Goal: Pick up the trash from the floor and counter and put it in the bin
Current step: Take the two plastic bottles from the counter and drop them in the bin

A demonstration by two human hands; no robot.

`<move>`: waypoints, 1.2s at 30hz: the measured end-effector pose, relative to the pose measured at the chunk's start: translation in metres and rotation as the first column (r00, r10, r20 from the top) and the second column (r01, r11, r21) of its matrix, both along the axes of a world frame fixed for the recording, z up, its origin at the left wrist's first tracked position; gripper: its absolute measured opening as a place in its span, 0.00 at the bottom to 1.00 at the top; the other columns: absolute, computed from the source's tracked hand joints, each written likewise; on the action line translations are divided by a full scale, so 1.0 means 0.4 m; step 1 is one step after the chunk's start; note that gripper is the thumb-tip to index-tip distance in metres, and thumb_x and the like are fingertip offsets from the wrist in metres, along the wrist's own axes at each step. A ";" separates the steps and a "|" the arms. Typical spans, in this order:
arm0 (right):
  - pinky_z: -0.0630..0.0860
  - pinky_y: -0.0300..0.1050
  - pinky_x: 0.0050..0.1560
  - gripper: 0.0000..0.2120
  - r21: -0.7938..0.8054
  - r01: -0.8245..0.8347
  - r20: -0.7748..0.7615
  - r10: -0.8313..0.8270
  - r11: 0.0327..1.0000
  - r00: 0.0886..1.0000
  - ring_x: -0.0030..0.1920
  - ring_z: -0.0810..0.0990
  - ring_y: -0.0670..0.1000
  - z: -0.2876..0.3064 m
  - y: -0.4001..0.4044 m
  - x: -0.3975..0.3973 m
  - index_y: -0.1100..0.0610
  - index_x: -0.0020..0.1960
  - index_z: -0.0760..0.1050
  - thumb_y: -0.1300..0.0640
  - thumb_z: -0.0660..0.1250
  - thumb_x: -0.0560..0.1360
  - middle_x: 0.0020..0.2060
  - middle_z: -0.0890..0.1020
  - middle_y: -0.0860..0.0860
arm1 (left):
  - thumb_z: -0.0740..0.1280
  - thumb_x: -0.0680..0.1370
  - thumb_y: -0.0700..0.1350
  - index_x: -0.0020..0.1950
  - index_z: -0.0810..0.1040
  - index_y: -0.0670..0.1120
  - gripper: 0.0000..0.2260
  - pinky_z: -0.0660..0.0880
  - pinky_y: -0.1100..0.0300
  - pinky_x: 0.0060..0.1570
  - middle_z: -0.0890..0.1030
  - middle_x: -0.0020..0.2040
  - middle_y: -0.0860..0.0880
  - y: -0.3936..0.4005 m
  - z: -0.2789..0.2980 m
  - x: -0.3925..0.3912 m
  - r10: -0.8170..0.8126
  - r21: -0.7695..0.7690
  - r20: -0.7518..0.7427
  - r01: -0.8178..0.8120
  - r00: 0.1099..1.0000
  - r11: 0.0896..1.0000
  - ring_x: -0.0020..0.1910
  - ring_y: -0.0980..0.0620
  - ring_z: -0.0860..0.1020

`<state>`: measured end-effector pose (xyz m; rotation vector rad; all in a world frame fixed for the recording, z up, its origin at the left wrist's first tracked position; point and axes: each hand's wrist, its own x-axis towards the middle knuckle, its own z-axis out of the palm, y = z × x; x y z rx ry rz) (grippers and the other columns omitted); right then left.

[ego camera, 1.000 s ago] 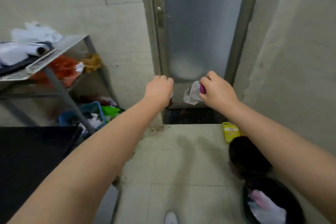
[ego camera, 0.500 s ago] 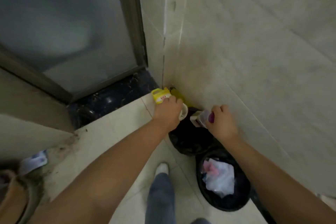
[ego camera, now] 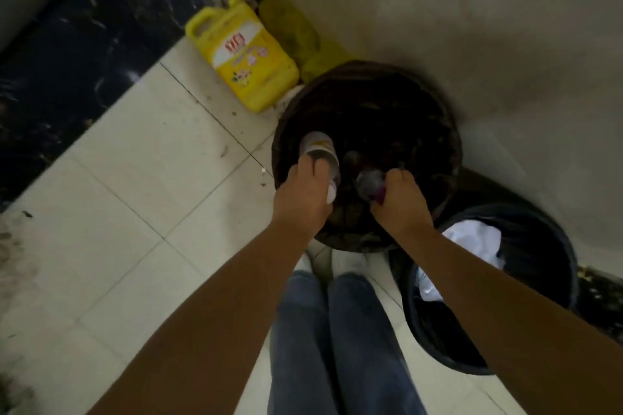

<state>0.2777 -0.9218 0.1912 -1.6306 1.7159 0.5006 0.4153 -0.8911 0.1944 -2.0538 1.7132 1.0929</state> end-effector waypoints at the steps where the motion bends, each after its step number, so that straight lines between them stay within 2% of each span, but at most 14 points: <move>1: 0.72 0.50 0.60 0.17 0.011 0.002 0.000 -0.002 1.000 1.000 0.59 0.73 0.62 -0.035 0.003 -0.005 0.66 0.61 0.66 0.62 0.64 0.75 0.61 0.71 0.64 | 0.63 0.79 0.44 0.71 0.61 0.40 0.22 0.73 0.54 0.57 0.66 0.67 0.40 0.000 -0.031 -0.009 -0.018 0.015 0.000 0.018 1.000 1.000 0.64 0.42 0.69; 4: 0.72 0.50 0.61 0.20 0.045 -0.076 0.029 0.074 0.996 0.997 0.60 0.73 0.62 -0.083 0.007 -0.016 0.65 0.62 0.66 0.58 0.65 0.75 0.62 0.71 0.64 | 0.66 0.77 0.42 0.70 0.61 0.41 0.24 0.72 0.53 0.59 0.67 0.67 0.41 -0.005 -0.080 -0.018 -0.105 0.074 0.048 0.102 0.993 0.992 0.65 0.42 0.68; 8: 0.70 0.51 0.65 0.19 0.008 -0.354 0.028 0.354 0.935 0.935 0.64 0.71 0.62 -0.005 -0.009 -0.026 0.66 0.64 0.67 0.58 0.61 0.77 0.63 0.73 0.64 | 0.62 0.80 0.45 0.72 0.61 0.42 0.22 0.65 0.52 0.67 0.65 0.71 0.41 -0.019 -0.018 -0.004 -0.175 0.078 0.097 0.168 0.980 0.983 0.70 0.42 0.63; 9: 0.72 0.51 0.64 0.17 -0.035 -0.414 0.021 0.415 0.910 0.910 0.62 0.74 0.62 0.038 -0.021 -0.017 0.67 0.61 0.71 0.59 0.60 0.77 0.59 0.77 0.64 | 0.59 0.81 0.46 0.73 0.60 0.42 0.22 0.61 0.51 0.71 0.61 0.74 0.41 -0.027 0.021 0.008 -0.189 0.070 0.105 0.182 0.976 0.981 0.73 0.42 0.59; 11: 0.80 0.54 0.53 0.17 -0.105 -0.526 0.016 0.531 0.844 0.847 0.51 0.83 0.62 0.139 -0.050 0.012 0.66 0.49 0.80 0.57 0.57 0.73 0.47 0.85 0.62 | 0.54 0.82 0.46 0.76 0.55 0.42 0.23 0.52 0.50 0.75 0.53 0.78 0.42 -0.048 0.122 0.046 -0.182 0.059 0.135 0.175 0.974 0.983 0.78 0.43 0.50; 13: 0.82 0.59 0.44 0.22 -0.160 -0.630 -0.067 0.629 0.760 0.775 0.46 0.86 0.61 0.255 -0.092 0.054 0.62 0.43 0.83 0.52 0.54 0.69 0.41 0.87 0.59 | 0.51 0.83 0.45 0.77 0.51 0.43 0.23 0.48 0.49 0.76 0.49 0.79 0.43 -0.074 0.244 0.101 -0.115 0.019 0.185 0.114 0.976 0.993 0.78 0.43 0.46; 17: 0.81 0.60 0.42 0.25 -0.298 -0.696 -0.138 0.692 0.653 0.709 0.47 0.85 0.61 0.523 -0.163 0.201 0.59 0.48 0.83 0.48 0.52 0.67 0.45 0.87 0.57 | 0.49 0.84 0.46 0.78 0.47 0.45 0.23 0.45 0.50 0.77 0.47 0.79 0.44 -0.091 0.544 0.222 0.074 -0.090 0.304 -0.049 0.950 0.995 0.78 0.44 0.43; 21: 0.81 0.62 0.41 0.23 -0.492 -0.696 -0.097 0.761 0.523 0.641 0.47 0.85 0.63 0.822 -0.152 0.379 0.59 0.50 0.82 0.48 0.57 0.66 0.47 0.87 0.59 | 0.48 0.84 0.47 0.78 0.47 0.44 0.23 0.44 0.52 0.77 0.47 0.80 0.45 -0.002 0.877 0.332 0.363 -0.263 0.381 -0.277 0.850 0.924 0.79 0.46 0.43; 23: 0.81 0.62 0.42 0.24 -0.580 -0.691 -0.078 0.815 0.432 0.575 0.48 0.85 0.64 0.974 -0.099 0.465 0.61 0.50 0.82 0.49 0.56 0.66 0.48 0.86 0.60 | 0.48 0.84 0.48 0.78 0.48 0.44 0.23 0.45 0.53 0.77 0.48 0.80 0.45 0.094 1.030 0.372 0.500 -0.346 0.398 -0.379 0.769 0.858 0.79 0.47 0.44; 25: 0.79 0.65 0.49 0.23 -0.691 -0.644 -0.041 0.871 0.329 0.489 0.53 0.82 0.66 1.125 -0.007 0.537 0.63 0.54 0.80 0.50 0.58 0.68 0.52 0.84 0.62 | 0.49 0.84 0.48 0.78 0.49 0.43 0.23 0.45 0.53 0.77 0.50 0.79 0.45 0.217 1.166 0.398 0.626 -0.419 0.409 -0.473 0.664 0.775 0.79 0.47 0.45; 27: 0.68 0.62 0.66 0.24 -0.745 -0.604 0.032 0.921 0.281 0.388 0.67 0.71 0.64 1.252 0.116 0.598 0.62 0.65 0.71 0.51 0.58 0.74 0.66 0.74 0.62 | 0.50 0.83 0.48 0.78 0.50 0.43 0.24 0.46 0.52 0.77 0.51 0.79 0.45 0.368 1.284 0.408 0.732 -0.473 0.416 -0.559 0.539 0.681 0.79 0.47 0.46; 29: 0.52 0.56 0.76 0.25 -0.731 -0.657 0.041 0.972 0.186 0.230 0.76 0.54 0.58 1.345 0.253 0.644 0.58 0.74 0.57 0.51 0.55 0.79 0.75 0.58 0.58 | 0.51 0.83 0.47 0.78 0.50 0.43 0.24 0.47 0.52 0.77 0.51 0.79 0.45 0.544 1.380 0.398 0.808 -0.516 0.432 -0.624 0.401 0.586 0.79 0.47 0.47; 31: 0.48 0.54 0.77 0.26 -0.738 -0.670 0.046 0.997 0.078 0.066 0.77 0.48 0.56 1.419 0.413 0.668 0.57 0.75 0.52 0.50 0.53 0.80 0.77 0.53 0.56 | 0.51 0.83 0.48 0.78 0.50 0.43 0.25 0.48 0.52 0.77 0.51 0.79 0.45 0.741 1.459 0.358 0.855 -0.545 0.457 -0.682 0.246 0.487 0.79 0.47 0.47; 36: 0.49 0.53 0.76 0.27 -0.777 -0.609 0.074 0.938 -0.158 -0.337 0.76 0.51 0.57 1.571 0.925 0.570 0.59 0.74 0.54 0.51 0.56 0.79 0.76 0.54 0.58 | 0.51 0.83 0.49 0.78 0.49 0.43 0.25 0.47 0.53 0.77 0.50 0.79 0.46 1.255 1.610 0.084 0.874 -0.612 0.443 -0.780 -0.200 0.131 0.79 0.48 0.46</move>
